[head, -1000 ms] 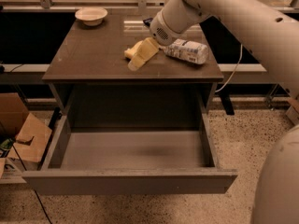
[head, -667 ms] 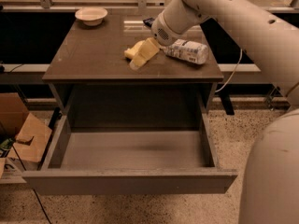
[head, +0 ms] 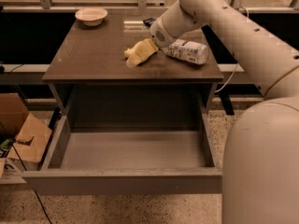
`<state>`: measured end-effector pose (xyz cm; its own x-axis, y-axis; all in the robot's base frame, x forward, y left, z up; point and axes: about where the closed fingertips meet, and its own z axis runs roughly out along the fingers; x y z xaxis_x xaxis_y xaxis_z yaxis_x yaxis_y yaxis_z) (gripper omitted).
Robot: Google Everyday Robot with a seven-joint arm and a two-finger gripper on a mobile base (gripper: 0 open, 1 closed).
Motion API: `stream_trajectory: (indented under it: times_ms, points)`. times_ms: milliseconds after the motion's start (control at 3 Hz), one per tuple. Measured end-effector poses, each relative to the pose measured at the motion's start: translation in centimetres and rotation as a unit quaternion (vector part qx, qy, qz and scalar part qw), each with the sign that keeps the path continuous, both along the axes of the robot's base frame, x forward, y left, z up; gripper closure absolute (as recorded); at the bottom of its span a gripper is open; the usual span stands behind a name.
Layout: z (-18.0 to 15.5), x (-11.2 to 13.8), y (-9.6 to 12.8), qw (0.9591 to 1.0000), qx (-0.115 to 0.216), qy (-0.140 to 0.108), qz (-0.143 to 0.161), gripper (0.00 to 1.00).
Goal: Place sponge into top drawer
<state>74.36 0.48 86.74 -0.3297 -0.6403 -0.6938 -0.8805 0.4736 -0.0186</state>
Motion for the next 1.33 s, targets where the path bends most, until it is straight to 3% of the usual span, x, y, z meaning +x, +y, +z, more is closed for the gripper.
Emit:
stream_trajectory:
  times_ms: [667, 1333]
  points:
    - [-1.1, 2.0, 2.8, 0.9988, 0.042, 0.014, 0.021, 0.00]
    - [-2.9, 2.6, 3.5, 0.9978, 0.052, 0.037, 0.017, 0.03]
